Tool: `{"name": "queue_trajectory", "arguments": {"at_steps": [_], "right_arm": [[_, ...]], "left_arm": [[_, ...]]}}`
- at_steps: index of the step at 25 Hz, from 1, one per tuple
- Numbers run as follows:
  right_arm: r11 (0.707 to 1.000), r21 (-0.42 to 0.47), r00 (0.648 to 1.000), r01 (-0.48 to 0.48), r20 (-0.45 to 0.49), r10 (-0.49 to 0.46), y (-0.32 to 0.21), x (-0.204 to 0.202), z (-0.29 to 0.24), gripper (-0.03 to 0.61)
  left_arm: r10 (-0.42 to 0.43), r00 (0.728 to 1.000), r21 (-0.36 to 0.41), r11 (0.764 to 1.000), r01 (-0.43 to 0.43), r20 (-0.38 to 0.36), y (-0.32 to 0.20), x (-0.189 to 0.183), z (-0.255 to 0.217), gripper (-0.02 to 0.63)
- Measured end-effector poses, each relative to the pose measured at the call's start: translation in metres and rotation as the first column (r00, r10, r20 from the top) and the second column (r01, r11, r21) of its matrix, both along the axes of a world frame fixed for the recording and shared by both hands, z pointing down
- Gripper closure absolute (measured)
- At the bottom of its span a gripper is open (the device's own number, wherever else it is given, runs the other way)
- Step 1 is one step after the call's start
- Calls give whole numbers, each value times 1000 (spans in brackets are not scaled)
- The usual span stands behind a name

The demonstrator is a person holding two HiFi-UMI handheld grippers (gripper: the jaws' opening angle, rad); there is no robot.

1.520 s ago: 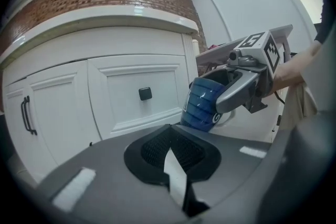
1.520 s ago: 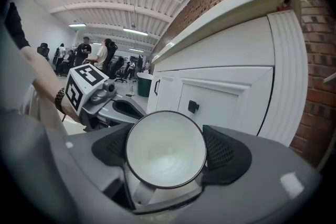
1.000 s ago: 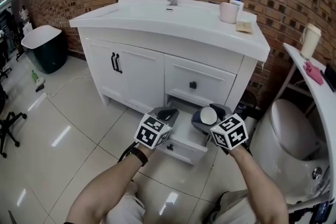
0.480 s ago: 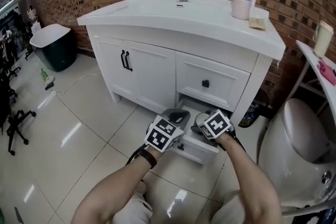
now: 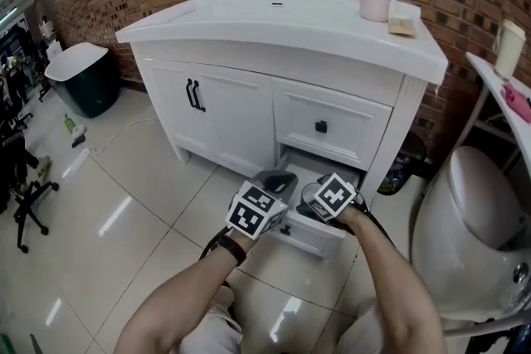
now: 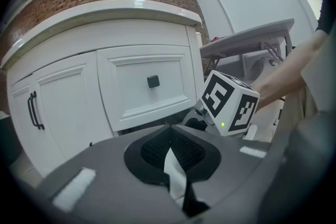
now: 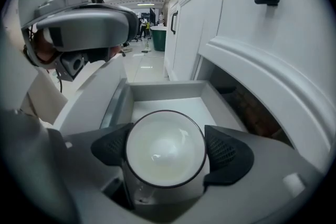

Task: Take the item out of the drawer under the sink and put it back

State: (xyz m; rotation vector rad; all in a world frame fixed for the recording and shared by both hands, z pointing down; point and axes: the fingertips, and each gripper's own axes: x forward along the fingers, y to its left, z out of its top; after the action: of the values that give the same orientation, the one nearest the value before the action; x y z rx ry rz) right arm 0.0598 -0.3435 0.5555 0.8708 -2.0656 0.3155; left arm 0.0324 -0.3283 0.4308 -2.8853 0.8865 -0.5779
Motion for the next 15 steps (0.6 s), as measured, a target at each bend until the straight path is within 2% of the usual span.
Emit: {"name": "queue_trajectory", "arguments": {"at_steps": [2, 5, 9, 11, 13, 15], "right_arm": [[999, 34, 1000, -4, 12, 3, 0, 1, -6, 110], [995, 95, 999, -17, 42, 13, -2, 2, -24, 103], [987, 138, 982, -82, 181, 57, -4, 12, -59, 101], [971, 146, 947, -187, 289, 139, -7, 29, -81, 104], [940, 138, 883, -314, 407, 235, -11, 55, -101, 106], [912, 107, 813, -395, 503, 293, -10, 78, -113, 114]], "left_arm": [[11, 1000, -3, 1000, -11, 5, 3, 4, 1, 595], [16, 1000, -4, 1000, -16, 7, 6, 8, 1, 595], [14, 1000, 0, 1000, -14, -11, 6, 12, -4, 595], [17, 1000, 4, 1000, -17, -13, 6, 13, -5, 595], [20, 1000, 7, 1000, -20, -12, 6, 12, -6, 595], [20, 1000, 6, 1000, -20, -14, 5, 12, -5, 595]]}}
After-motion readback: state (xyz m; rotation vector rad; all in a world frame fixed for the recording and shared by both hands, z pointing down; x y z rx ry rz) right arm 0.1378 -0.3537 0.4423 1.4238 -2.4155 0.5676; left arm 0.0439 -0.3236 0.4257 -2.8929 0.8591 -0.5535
